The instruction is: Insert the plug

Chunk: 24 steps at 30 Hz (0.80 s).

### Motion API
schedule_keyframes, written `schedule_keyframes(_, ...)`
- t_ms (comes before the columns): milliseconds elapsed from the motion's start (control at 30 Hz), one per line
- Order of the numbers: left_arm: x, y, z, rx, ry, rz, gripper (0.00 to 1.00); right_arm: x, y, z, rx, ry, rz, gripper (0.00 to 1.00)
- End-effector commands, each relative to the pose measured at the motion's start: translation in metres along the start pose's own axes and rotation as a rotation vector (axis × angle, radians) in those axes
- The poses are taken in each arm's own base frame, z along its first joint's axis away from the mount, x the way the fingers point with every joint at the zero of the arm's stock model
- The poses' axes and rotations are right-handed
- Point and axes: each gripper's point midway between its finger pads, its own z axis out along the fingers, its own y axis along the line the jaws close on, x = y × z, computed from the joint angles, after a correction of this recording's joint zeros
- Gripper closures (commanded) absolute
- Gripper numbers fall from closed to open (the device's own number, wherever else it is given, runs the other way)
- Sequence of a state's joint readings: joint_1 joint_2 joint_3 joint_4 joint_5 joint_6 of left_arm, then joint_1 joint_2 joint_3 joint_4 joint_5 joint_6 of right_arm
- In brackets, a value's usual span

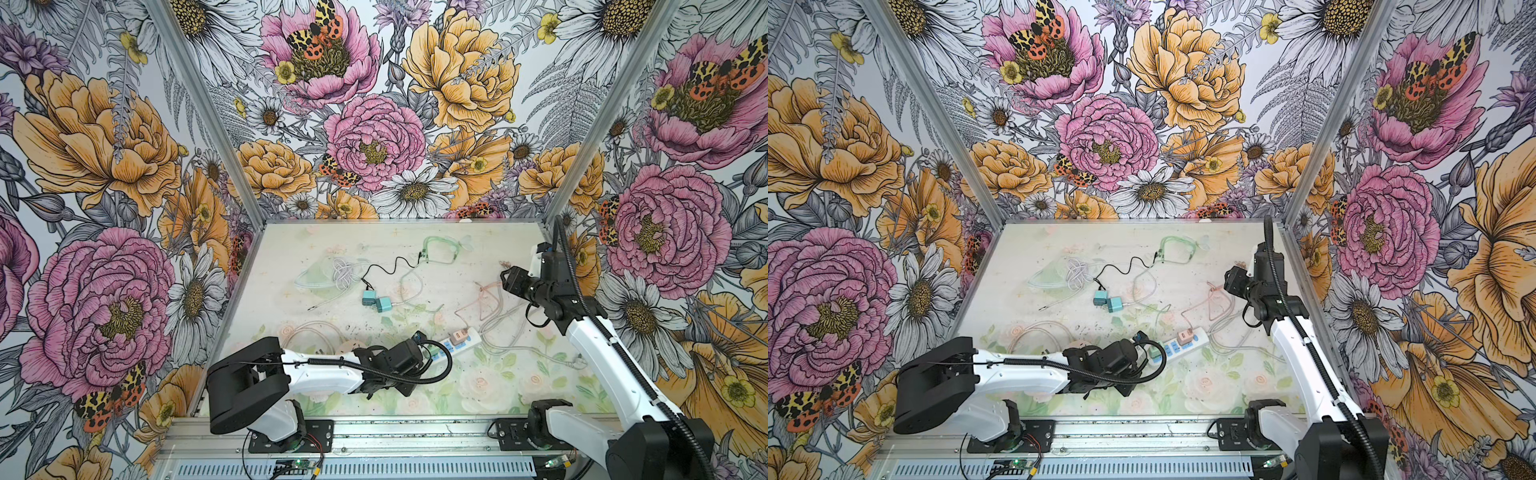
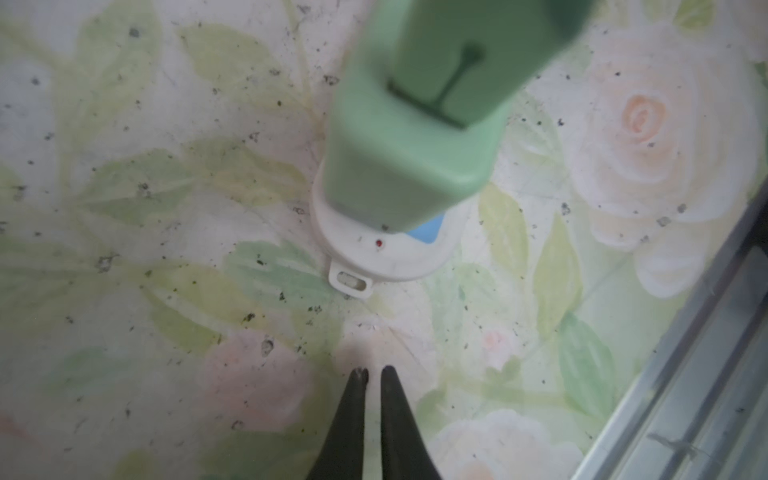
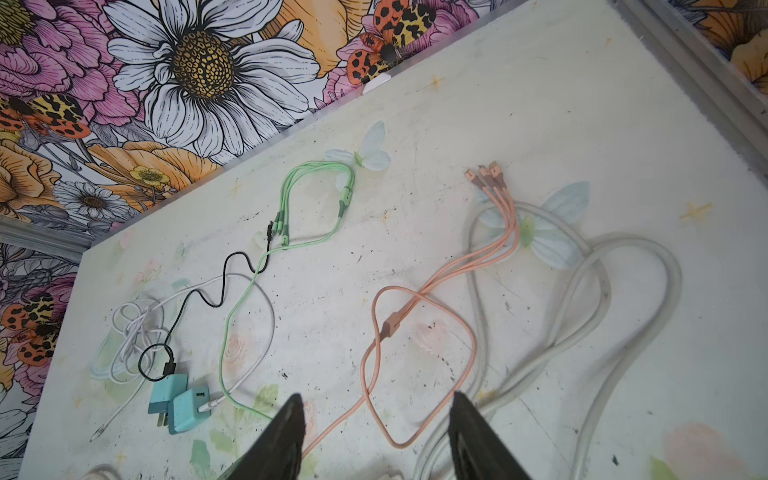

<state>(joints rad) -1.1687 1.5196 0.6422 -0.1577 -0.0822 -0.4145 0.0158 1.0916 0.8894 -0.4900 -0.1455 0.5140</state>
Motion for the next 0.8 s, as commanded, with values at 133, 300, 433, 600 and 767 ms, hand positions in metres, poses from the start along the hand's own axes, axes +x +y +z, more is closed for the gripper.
schedule_keyframes(133,-0.022,0.000,0.015,0.007,-0.075,-0.093,0.89,-0.008,-0.003,-0.003,-0.010,-0.007,0.023,0.45)
schedule_keyframes(300,-0.037,-0.003,0.025,0.015,-0.090,-0.093,0.89,-0.007,-0.011,-0.002,0.000,-0.004,0.043,0.45)
schedule_keyframes(433,-0.053,-0.006,0.033,0.020,-0.110,-0.088,0.89,-0.008,-0.016,-0.003,0.008,-0.008,0.052,0.45)
schedule_keyframes(600,-0.074,-0.001,0.045,0.014,-0.123,-0.080,0.89,-0.007,-0.023,-0.002,0.019,-0.004,0.064,0.45)
schedule_keyframes(767,-0.089,0.005,0.065,0.013,-0.110,-0.068,0.87,-0.004,-0.028,-0.001,0.020,0.004,0.081,0.44)
